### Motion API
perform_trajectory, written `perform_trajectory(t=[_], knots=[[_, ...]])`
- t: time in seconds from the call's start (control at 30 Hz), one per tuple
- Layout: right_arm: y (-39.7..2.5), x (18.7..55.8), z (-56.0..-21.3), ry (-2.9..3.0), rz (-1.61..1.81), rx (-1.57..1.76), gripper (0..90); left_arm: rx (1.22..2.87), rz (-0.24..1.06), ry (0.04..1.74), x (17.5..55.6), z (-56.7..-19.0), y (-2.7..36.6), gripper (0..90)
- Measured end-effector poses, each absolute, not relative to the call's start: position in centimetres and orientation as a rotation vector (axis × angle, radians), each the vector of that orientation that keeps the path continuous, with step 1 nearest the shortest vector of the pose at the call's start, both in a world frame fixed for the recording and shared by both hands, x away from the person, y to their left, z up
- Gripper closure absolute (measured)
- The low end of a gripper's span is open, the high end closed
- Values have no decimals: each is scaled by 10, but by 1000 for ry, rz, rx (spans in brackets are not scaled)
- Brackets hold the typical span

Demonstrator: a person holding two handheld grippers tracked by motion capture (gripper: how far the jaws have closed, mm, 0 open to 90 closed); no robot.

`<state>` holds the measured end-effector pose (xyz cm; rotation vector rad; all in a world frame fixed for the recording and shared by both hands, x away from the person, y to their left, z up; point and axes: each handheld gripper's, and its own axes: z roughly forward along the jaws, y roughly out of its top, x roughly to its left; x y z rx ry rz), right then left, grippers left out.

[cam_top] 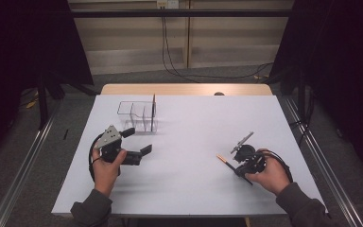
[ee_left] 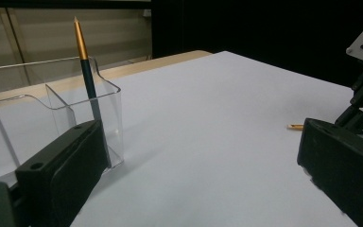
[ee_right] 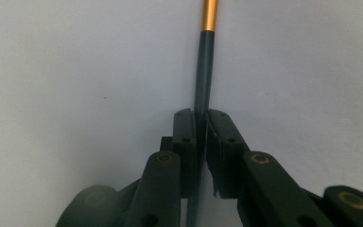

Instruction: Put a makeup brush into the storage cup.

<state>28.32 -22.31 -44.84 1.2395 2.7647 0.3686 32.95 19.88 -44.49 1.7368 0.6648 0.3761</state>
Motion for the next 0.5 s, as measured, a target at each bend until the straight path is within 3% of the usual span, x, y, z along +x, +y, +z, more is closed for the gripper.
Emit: perform_trajectory(t=[0.5], knots=[[-222,283,-449,2763,346,1223,852,1731,375,660,329,-444,198,21]])
